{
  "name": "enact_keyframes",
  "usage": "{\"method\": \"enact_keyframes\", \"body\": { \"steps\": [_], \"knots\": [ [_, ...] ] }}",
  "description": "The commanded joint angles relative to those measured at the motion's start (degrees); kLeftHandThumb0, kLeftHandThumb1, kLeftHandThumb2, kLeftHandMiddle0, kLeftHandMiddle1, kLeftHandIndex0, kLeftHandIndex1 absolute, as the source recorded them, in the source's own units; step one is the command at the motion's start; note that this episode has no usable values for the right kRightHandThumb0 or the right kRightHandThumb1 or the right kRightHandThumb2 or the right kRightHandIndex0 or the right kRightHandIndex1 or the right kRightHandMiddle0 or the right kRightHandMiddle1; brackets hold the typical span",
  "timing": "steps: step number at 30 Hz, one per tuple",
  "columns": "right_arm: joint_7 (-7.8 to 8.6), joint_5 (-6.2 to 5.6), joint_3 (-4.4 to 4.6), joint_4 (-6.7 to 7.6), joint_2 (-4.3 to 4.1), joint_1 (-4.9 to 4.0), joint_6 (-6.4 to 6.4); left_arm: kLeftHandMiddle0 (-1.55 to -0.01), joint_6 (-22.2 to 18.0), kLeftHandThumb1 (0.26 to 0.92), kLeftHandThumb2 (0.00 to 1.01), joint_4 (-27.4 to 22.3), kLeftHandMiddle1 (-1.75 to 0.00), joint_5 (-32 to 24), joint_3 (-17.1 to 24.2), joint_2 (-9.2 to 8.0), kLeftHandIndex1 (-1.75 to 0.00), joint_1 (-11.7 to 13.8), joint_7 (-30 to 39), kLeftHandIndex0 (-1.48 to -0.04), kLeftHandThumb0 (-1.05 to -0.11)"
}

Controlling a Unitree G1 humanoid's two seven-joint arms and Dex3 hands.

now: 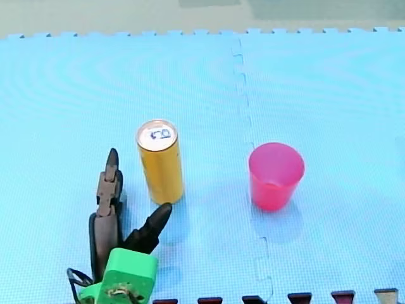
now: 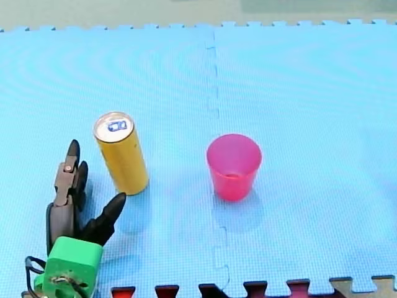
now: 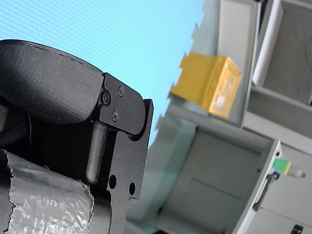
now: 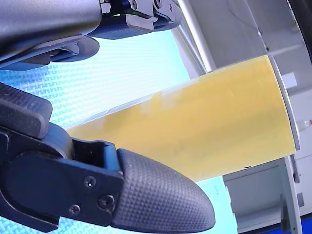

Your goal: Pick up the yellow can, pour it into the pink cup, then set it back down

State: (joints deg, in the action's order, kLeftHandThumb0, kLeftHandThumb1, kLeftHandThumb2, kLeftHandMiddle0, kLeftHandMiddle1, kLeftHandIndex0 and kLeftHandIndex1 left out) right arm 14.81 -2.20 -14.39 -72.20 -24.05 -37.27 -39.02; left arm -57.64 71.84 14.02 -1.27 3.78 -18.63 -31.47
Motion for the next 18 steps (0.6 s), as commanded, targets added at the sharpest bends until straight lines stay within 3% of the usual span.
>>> {"method": "enact_keyframes", "body": {
  "steps": [1, 8, 14, 18],
  "knots": [
    [-0.09, -0.07, 0.16, 0.25, 0.11, -0.22, 0.37, -0.24, -0.3, 0.921, 0.1, -0.2, 0.0, -0.5, 0.5, -0.09, 0.0, 0.1, 0.5, -0.15, -1.048],
    [-0.6, 0.38, 0.84, 0.38, 0.8, -0.45, 1.11, -0.23, 0.2, 0.921, 0.08, -0.4, 0.0, -1.4, 1.4, -0.25, 0.0, -0.7, 2.3, -0.15, -1.048],
    [-0.04, 0.13, 1.09, 0.37, 1.51, -0.45, 2.21, -0.23, 0.8, 0.921, 0.07, -0.3, 0.0, 0.7, 0.5, -1.2, 0.0, -1.1, 1.0, -0.15, -1.048],
    [-0.18, 0.98, 2.03, 0.24, 2.31, -0.19, 2.01, -0.23, 0.8, 0.917, 0.06, -0.1, 0.0, 0.5, 0.7, -1.6, 0.0, -1.3, 1.9, -0.15, -1.048]
  ]
}}
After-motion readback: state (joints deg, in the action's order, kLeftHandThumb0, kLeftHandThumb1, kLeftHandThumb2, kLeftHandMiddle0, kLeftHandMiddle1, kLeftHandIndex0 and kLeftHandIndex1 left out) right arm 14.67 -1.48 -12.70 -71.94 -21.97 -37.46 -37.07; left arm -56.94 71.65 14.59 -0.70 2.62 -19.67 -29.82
